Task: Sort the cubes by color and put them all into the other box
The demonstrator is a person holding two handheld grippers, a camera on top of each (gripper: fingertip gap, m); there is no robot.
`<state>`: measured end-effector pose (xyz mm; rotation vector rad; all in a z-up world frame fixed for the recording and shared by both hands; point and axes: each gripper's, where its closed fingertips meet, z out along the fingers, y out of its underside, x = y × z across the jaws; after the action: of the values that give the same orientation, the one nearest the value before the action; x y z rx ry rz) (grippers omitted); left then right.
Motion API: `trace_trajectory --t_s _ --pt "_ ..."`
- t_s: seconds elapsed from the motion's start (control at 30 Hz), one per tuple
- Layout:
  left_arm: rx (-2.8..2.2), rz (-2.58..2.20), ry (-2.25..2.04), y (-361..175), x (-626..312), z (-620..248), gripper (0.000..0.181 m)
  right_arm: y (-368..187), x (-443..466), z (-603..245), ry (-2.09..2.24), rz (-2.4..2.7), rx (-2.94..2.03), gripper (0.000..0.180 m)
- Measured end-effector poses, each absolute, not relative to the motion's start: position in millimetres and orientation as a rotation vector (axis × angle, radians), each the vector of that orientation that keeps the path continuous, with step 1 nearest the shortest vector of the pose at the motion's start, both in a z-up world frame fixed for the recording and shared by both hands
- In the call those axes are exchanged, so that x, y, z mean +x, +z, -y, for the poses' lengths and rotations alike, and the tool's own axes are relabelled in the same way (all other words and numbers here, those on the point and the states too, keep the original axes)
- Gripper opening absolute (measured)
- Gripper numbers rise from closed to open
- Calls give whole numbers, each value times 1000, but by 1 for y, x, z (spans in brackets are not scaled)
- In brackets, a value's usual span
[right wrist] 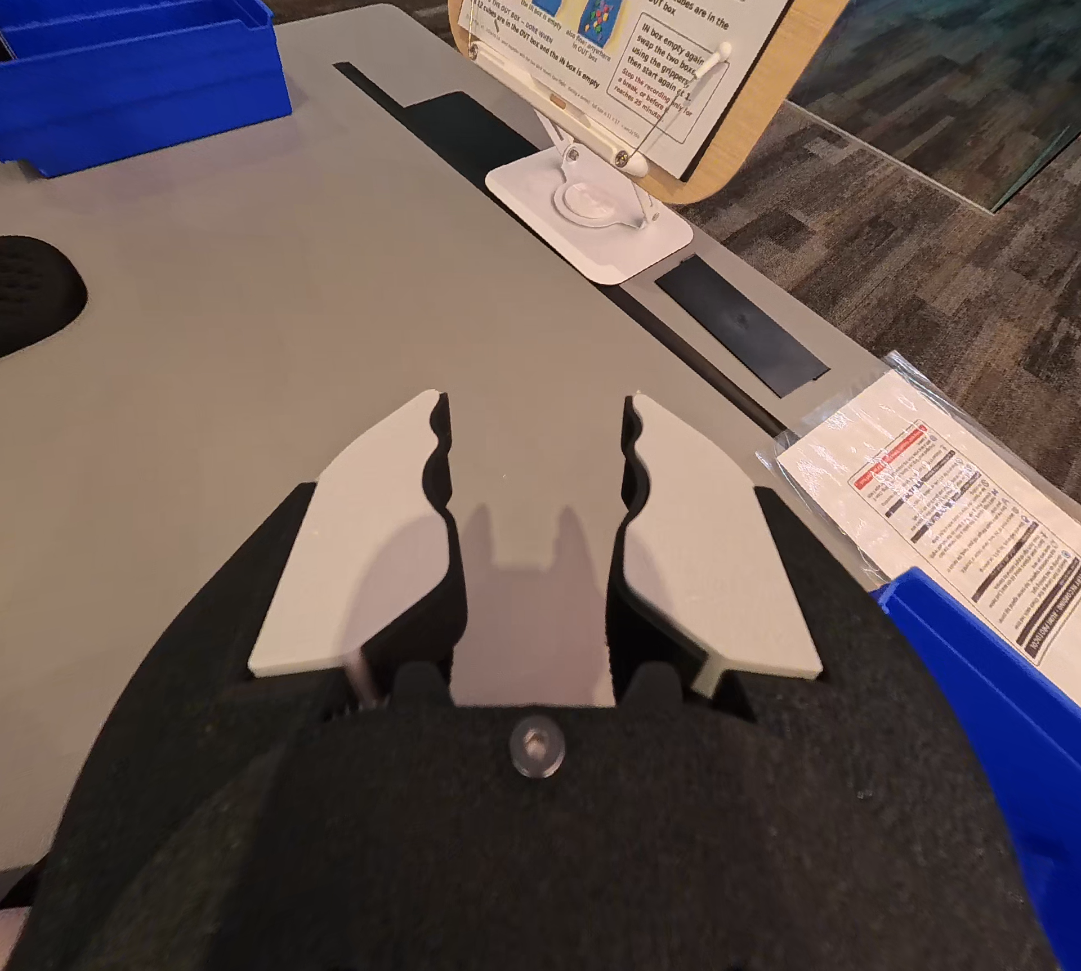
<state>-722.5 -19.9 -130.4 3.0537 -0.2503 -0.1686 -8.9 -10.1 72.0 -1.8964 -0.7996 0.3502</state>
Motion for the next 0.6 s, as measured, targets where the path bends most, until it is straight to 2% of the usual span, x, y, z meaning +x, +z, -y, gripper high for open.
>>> trace_trajectory --t_s 0.1,0.27,0.4,0.5,0.6 --pt "3013 271 -140 -130 -714 24 22 77 -4 12 382 784 -1871 53" --pt "2990 343 -183 -128 -712 27 21 75 5 9 366 763 -1883 53" --pt "3193 369 -114 -108 -706 7 21 75 2 8 335 775 -1882 52" --pt "3476 449 119 -70 -679 -17 22 83 -18 8 357 819 -1839 51" --pt "3763 903 353 -7 -622 -28 21 87 -57 9 415 916 -1794 50"
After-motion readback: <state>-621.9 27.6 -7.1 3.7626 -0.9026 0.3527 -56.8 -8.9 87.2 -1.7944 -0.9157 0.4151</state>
